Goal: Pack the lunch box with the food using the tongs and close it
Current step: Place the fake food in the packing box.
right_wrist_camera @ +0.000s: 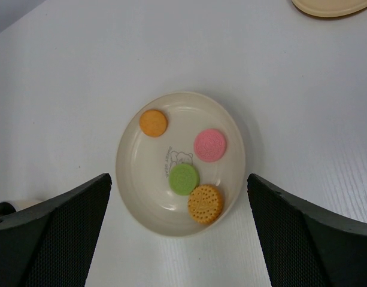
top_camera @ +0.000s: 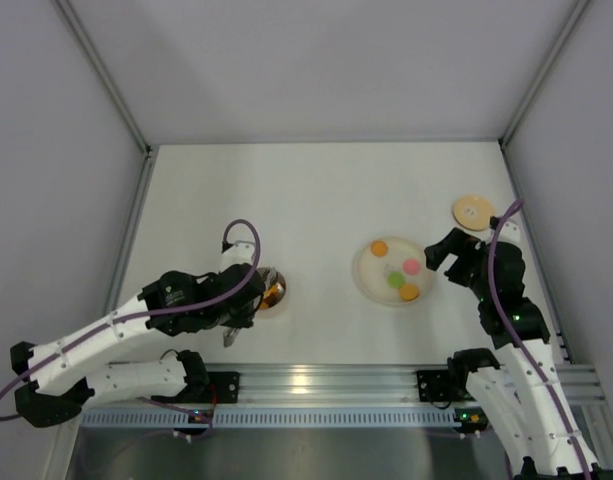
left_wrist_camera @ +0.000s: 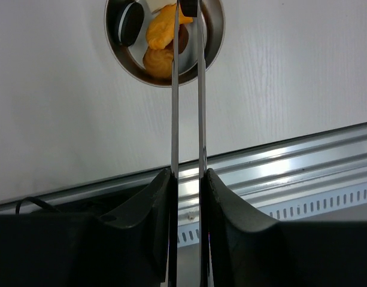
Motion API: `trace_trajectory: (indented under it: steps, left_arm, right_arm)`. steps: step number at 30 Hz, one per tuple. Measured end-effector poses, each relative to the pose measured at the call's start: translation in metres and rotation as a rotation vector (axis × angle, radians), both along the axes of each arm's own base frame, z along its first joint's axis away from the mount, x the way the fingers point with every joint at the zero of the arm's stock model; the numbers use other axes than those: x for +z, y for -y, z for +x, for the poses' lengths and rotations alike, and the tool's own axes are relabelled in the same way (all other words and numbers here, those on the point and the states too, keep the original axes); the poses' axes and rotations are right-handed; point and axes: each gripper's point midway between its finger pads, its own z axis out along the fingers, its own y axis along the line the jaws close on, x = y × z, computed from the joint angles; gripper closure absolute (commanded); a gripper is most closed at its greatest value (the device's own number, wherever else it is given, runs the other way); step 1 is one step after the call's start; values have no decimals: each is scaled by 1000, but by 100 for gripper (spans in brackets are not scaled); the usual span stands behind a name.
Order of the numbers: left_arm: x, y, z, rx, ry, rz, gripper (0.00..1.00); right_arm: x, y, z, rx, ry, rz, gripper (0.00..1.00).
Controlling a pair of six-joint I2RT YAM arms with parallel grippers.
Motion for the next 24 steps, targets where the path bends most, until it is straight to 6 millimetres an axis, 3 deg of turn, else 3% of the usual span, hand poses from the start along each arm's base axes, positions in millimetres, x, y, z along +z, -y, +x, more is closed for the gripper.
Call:
trace_trajectory:
  steps: [7, 13, 24]
  left_arm:
    - [-20, -18, -7, 62, -31, 52, 67]
    - [-20, -22, -6, 88, -24, 51, 55]
    - [-19, -22, -4, 84, -15, 55, 53]
  right_arm:
    - [0, -1, 0, 3, 0, 1, 6]
    - [-1, -1, 0, 5, -1, 2, 6]
    - [-5, -1, 0, 6, -6, 3, 6]
